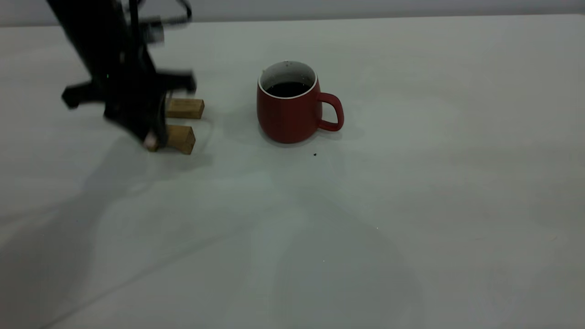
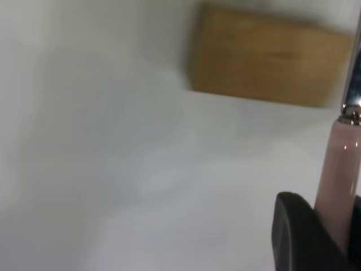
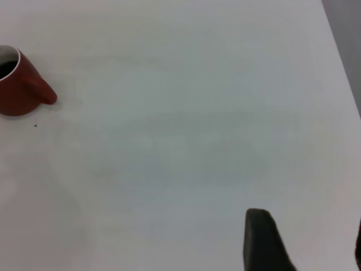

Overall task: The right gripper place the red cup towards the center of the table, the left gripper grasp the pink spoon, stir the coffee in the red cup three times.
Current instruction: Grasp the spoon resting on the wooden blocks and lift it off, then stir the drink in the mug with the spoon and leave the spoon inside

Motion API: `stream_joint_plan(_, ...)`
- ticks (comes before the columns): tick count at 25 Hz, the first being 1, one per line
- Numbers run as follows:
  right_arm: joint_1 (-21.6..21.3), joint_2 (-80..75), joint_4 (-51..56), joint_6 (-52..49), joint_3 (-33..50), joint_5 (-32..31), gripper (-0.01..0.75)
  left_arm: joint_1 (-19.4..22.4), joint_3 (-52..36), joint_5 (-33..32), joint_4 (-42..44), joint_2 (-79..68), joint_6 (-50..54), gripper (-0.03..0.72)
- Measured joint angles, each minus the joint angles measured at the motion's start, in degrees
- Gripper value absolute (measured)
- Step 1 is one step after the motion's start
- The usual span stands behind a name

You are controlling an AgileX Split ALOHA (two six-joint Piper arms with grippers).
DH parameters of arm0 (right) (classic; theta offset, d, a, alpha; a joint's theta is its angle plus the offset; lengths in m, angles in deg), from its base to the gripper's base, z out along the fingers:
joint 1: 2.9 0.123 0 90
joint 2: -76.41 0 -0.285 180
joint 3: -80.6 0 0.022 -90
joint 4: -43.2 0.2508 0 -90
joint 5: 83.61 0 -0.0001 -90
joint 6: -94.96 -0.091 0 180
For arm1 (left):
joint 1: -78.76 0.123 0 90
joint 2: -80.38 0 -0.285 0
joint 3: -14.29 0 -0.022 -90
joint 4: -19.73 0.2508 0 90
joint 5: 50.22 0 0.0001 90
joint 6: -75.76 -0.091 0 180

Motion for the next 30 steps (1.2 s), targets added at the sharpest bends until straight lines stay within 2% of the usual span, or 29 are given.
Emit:
stream_joint_plan(6,0.0,0.0,0.0,0.0,0.0,0.0,0.429,0.0,2.2,-6.5,-29.3,5.1,9.0,0.166)
stream_joint_plan(10,0.0,0.0,0.0,0.0,0.0,0.0,0.429,0.0,2.2,-13.1,-51.8,5.2,15.3,0.166)
stream_joint_plan(14,0.0,0.0,0.0,0.0,0.0,0.0,0.429,0.0,2.2,-19.8,-70.3,5.2,19.6,0.166)
stream_joint_plan(18,0.0,0.0,0.0,0.0,0.0,0.0,0.429,-0.1,2.2,-22.0,-79.5,5.2,23.0,0.166)
stream_joint_plan(23,0.0,0.0,0.0,0.0,0.0,0.0,0.429,-2.4,2.2,-11.9,-85.7,5.2,28.4,0.166)
stream_joint_plan(27,0.0,0.0,0.0,0.0,0.0,0.0,0.429,-4.9,2.2,-4.1,-86.6,5.2,37.9,0.166)
stream_joint_plan(30,0.0,0.0,0.0,0.0,0.0,0.0,0.429,-5.7,2.2,-1.9,-87.0,4.9,45.3,0.166)
